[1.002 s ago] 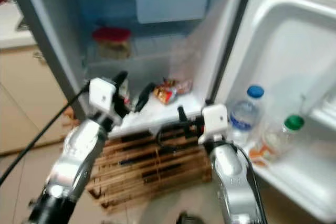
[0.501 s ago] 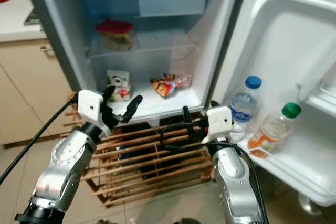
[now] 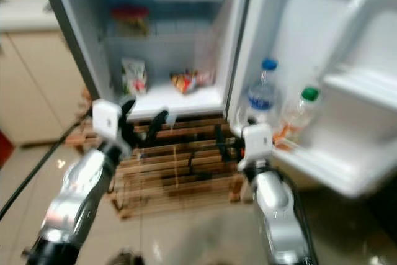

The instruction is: Restocking fridge

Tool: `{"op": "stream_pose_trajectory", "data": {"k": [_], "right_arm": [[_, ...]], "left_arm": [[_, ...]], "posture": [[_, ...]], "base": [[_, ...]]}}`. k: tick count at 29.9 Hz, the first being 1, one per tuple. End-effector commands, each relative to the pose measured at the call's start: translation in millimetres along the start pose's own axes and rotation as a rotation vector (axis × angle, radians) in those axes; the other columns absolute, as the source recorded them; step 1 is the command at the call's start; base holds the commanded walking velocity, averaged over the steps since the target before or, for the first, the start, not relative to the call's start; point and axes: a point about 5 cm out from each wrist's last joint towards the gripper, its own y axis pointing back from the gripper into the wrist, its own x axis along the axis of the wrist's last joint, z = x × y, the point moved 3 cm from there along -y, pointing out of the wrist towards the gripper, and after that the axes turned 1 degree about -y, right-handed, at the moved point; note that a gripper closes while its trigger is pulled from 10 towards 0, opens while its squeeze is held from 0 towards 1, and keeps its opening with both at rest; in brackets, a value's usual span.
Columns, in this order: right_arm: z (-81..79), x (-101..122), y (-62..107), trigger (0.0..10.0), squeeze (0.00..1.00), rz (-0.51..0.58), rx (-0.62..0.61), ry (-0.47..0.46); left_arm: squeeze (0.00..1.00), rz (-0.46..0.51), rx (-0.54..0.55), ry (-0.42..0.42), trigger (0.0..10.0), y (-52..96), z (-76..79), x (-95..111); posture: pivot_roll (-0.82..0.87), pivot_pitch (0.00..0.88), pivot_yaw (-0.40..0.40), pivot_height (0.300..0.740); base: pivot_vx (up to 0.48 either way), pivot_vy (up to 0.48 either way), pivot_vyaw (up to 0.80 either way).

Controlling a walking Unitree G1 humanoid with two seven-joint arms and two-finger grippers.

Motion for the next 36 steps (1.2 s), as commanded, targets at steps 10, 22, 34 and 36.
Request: {"op": "stream_pose_trajectory", "data": {"k": [10,22,34,36], "right_arm": [[4.3,-12,9.7,10.0,0.0,-0.044,-0.009,-0.002],[35.4,-103,74.9,10.0,0.0,-0.496,0.016,0.141],[97.1,-173,160.4,10.0,0.0,-1.077,-0.128,0.26],[110.4,-173,164.7,10.0,0.0,-1.097,-0.168,0.29]], "left_arm": [[0.0,0.009,-0.024,-0.034,10.0,-0.8,-0.3,3],[0.0,0.004,-0.028,-0.033,10.0,-0.3,-1.4,1],[0.0,-0.153,-0.019,-0.073,10.0,0.3,-8.1,-28],[0.0,-0.273,0.003,-0.107,10.0,5.6,-15.4,-49]], "posture": [[-0.18,0.0,0.025,0.74],[-0.19,0.0,0.026,0.74],[-0.2,0.0,0.038,0.74],[-0.2,0.0,0.04,0.74]], "base": [[0.0,-0.096,0.0],[0.0,-0.44,0.0],[0.0,0.0,0.0],[0.0,0.0,0.0]]}}
